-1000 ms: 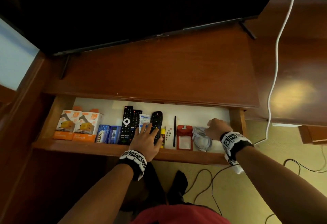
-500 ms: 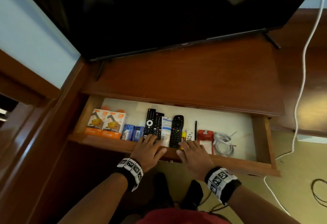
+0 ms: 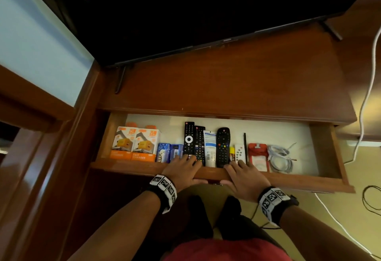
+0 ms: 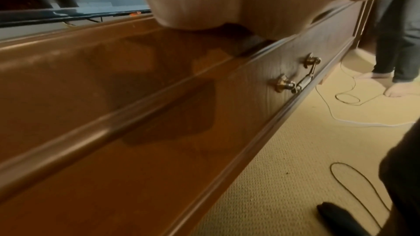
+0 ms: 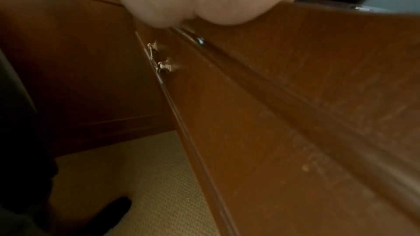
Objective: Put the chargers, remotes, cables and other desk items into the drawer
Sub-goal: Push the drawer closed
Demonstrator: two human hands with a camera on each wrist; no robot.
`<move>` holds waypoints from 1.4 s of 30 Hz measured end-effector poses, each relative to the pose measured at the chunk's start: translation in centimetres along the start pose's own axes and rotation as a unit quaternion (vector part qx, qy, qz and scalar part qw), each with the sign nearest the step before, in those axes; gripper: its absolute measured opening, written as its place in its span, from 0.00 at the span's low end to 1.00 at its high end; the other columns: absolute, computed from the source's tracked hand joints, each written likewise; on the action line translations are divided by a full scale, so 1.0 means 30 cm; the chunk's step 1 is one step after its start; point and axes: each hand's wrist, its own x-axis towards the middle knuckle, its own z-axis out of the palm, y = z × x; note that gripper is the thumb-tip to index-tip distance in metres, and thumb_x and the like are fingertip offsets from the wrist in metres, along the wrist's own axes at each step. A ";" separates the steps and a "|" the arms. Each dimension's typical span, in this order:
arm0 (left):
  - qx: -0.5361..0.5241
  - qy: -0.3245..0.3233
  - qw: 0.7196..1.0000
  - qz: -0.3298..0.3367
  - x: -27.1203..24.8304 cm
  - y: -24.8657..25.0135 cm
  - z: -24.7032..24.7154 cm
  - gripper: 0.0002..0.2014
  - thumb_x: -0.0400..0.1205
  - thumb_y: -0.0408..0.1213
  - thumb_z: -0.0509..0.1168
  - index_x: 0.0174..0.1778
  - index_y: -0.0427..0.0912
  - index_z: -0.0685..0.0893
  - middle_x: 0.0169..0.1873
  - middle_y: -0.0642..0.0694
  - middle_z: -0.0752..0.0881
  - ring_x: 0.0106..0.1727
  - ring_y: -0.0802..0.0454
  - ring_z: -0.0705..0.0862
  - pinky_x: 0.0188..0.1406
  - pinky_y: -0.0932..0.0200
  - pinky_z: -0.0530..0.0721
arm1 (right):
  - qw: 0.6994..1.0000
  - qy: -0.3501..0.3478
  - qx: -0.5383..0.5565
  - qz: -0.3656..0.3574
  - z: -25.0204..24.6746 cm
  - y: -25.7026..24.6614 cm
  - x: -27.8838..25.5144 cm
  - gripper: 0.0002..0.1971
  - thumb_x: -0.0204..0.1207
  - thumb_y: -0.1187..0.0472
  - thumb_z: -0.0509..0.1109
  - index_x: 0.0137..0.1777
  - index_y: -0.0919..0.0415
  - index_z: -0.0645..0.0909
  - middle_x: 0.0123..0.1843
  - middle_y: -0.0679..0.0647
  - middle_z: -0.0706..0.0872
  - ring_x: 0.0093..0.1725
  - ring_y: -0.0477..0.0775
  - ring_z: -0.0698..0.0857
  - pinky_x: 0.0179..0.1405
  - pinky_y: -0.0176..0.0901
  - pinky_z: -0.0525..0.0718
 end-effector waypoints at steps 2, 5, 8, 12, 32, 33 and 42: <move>0.001 0.007 1.000 0.005 0.018 -0.024 -0.004 0.38 0.84 0.74 0.44 0.71 0.45 0.73 0.70 0.41 0.77 0.68 0.40 0.78 0.67 0.38 0.79 | 1.000 0.006 0.004 -0.002 -0.012 0.013 0.024 0.37 0.86 0.32 0.38 0.71 0.56 0.78 0.64 0.58 0.86 0.58 0.62 0.86 0.53 0.61 0.86; -0.004 0.011 1.000 0.006 0.057 -0.051 -0.026 0.37 0.84 0.74 0.44 0.72 0.45 0.72 0.71 0.41 0.76 0.69 0.40 0.77 0.70 0.38 0.78 | 1.000 0.020 0.001 -0.004 -0.026 0.049 0.063 0.39 0.85 0.31 0.36 0.71 0.57 0.78 0.65 0.58 0.86 0.58 0.62 0.86 0.55 0.60 0.86; -0.012 0.010 1.000 0.002 0.103 -0.082 -0.056 0.36 0.85 0.73 0.46 0.72 0.45 0.71 0.70 0.41 0.75 0.69 0.40 0.78 0.72 0.38 0.77 | 0.999 0.033 -0.001 -0.018 -0.041 0.094 0.110 0.38 0.85 0.31 0.35 0.75 0.55 0.73 0.69 0.57 0.83 0.63 0.60 0.84 0.63 0.59 0.83; 0.001 0.005 1.000 -0.017 0.168 -0.108 -0.096 0.36 0.85 0.72 0.46 0.73 0.45 0.72 0.71 0.40 0.75 0.70 0.40 0.77 0.72 0.37 0.78 | 0.997 0.065 -0.024 -0.032 -0.057 0.161 0.169 0.37 0.85 0.31 0.35 0.75 0.56 0.72 0.68 0.57 0.84 0.61 0.60 0.84 0.61 0.57 0.84; -0.650 0.244 0.473 -0.543 0.114 -0.003 -0.119 0.20 0.87 0.51 0.59 0.55 0.36 0.82 0.52 0.30 0.88 0.45 0.35 0.89 0.44 0.42 0.87 | 0.464 0.222 0.723 0.461 -0.030 0.004 0.014 0.31 0.90 0.42 0.49 0.47 0.65 0.84 0.42 0.64 0.89 0.39 0.60 0.86 0.38 0.49 0.84; -0.664 0.236 0.440 -0.557 0.121 0.002 -0.121 0.21 0.88 0.53 0.58 0.61 0.37 0.80 0.55 0.32 0.88 0.48 0.34 0.89 0.43 0.42 0.88 | 0.394 0.207 0.754 0.483 -0.022 0.023 0.012 0.32 0.89 0.39 0.46 0.54 0.65 0.82 0.48 0.65 0.89 0.45 0.63 0.88 0.44 0.54 0.88; -0.783 0.216 0.045 -0.581 0.191 -0.086 -0.205 0.39 0.88 0.66 0.48 0.88 0.42 0.60 0.81 0.28 0.69 0.79 0.23 0.72 0.68 0.14 0.74 | 0.094 0.223 0.882 0.405 -0.094 0.137 0.053 0.28 0.84 0.47 0.53 0.78 0.63 0.71 0.73 0.70 0.80 0.68 0.76 0.81 0.64 0.78 0.81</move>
